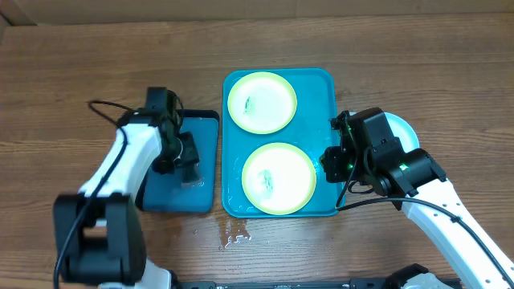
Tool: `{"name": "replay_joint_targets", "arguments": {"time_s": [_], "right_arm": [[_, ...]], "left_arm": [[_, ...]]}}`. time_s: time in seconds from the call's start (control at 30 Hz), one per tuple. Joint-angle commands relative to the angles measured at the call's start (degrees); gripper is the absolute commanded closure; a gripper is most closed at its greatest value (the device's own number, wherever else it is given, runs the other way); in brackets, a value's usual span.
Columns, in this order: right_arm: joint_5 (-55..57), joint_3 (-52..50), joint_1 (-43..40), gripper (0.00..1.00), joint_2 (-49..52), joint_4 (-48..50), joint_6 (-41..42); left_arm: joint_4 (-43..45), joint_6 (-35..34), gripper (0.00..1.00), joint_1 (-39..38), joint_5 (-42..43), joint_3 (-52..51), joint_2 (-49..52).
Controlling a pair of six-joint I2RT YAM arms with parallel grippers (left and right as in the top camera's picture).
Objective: Clean dirty plates on tray and stack at the side
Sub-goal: 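Grasp the scrub sponge again with the left gripper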
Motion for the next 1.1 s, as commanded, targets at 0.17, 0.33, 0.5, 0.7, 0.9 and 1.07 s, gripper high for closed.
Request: {"name": "replay_joint_targets", "arguments": {"time_s": [0.17,0.33,0.5,0.7,0.9,1.07], "right_arm": [[1.6,0.8,-0.2,0.96,0.0,0.3,0.3],[12.2,0.8,-0.2,0.96,0.4,0.6,7.2],[13.9,0.8,-0.2,0.93,4.3,1.3,9.1],[11.2,0.8,-0.2,0.93,12.6,2.6,8.9],[10.8,0.8,-0.2,0.95,18.1,3.7,7.3],[5.9,0.8,-0.2,0.9,18.4,4.5,-0.4]], "left_arm": [[0.5,2.5,0.96,-4.3,0.8,-0.1,9.7],[-4.3,2.3,0.96,-3.5,0.6,3.7,7.8],[-14.6,2.3,0.96,-3.1,-3.1,13.0,3.1],[-15.4,2.3,0.96,-3.2,-6.3,12.9,1.0],[-5.2,0.5,0.96,-3.4,-9.4,1.0,2.3],[0.0,-0.7,0.96,-3.4,-9.4,-4.4,3.3]]}}
